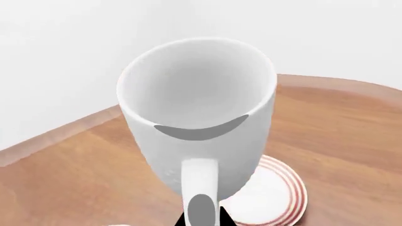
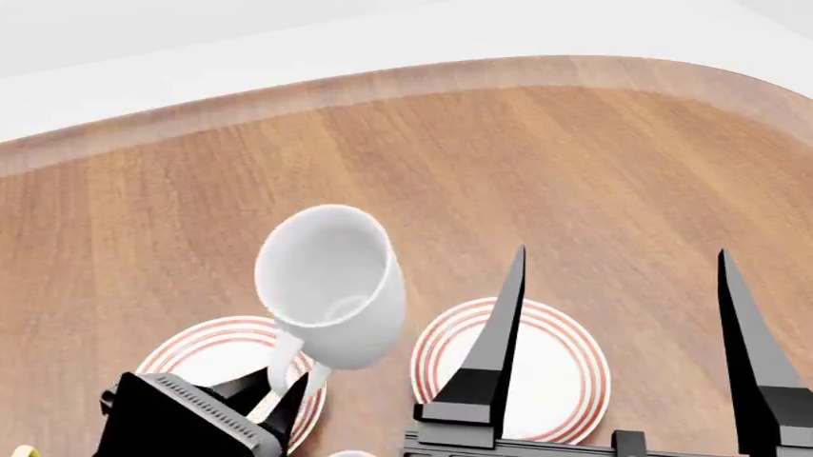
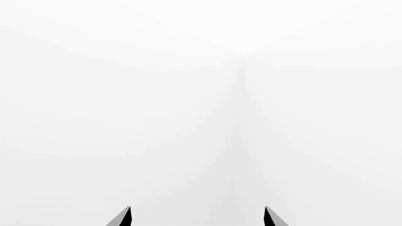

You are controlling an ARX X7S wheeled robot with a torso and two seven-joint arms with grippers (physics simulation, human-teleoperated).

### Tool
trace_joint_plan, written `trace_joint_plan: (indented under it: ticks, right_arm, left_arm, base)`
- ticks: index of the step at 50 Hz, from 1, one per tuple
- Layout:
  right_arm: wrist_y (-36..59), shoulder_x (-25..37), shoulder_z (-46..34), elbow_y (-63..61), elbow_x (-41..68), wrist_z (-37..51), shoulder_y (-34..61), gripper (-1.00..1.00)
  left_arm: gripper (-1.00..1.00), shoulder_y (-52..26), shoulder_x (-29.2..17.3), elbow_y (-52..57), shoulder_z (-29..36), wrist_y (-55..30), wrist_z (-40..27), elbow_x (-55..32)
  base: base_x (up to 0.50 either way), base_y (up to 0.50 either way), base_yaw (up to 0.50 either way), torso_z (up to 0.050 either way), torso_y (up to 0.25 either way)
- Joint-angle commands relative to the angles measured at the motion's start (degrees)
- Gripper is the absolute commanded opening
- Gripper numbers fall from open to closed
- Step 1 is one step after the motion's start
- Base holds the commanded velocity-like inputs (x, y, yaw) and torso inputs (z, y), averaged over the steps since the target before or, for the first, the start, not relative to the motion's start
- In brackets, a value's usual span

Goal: Put the white mug on the left plate.

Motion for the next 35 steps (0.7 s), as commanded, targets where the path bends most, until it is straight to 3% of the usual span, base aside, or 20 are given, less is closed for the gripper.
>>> trace_joint_plan:
  ticks: [1, 13, 18, 26, 35]
  right_arm:
    - [0.00, 0.00, -0.02, 0.01, -0.03, -0.02, 0.10, 1.00]
    - [0.11, 0.00, 0.18, 0.01, 0.03, -0.19, 0.27, 1.00]
    - [0.09, -0.01, 0.18, 0.01, -0.07, -0.11, 0.33, 1.00]
    - [0.17, -0.01, -0.35, 0.01, 0.34, 0.11, 0.57, 1.00]
    - [0.06, -0.01, -0.24, 0.01, 0.70, 0.06, 0.75, 1.00]
  left_arm:
    - [-1.00, -5.43, 0.81, -5.45, -6.15, -0.09, -1.57, -2.04]
    - [-1.00, -10.96, 3.01, -17.27, -9.56, 2.40, -4.39, -1.55]
    - [-1.00, -12.29, 4.09, -25.22, -11.61, 7.69, -4.95, -1.50]
    - [-1.00, -15.31, 3.67, -25.88, -13.23, 4.56, -5.76, -2.96]
    - [-1.00, -15.99, 3.97, -33.46, -13.68, 9.59, -5.67, -2.32]
  base:
    - [0.00, 0.00, 0.00, 0.000, 0.000]
    - [0.00, 0.00, 0.00, 0.000, 0.001]
    - [0.00, 0.00, 0.00, 0.000, 0.000]
    - [0.00, 0.00, 0.00, 0.000, 0.000]
    - [0.00, 0.00, 0.00, 0.000, 0.001]
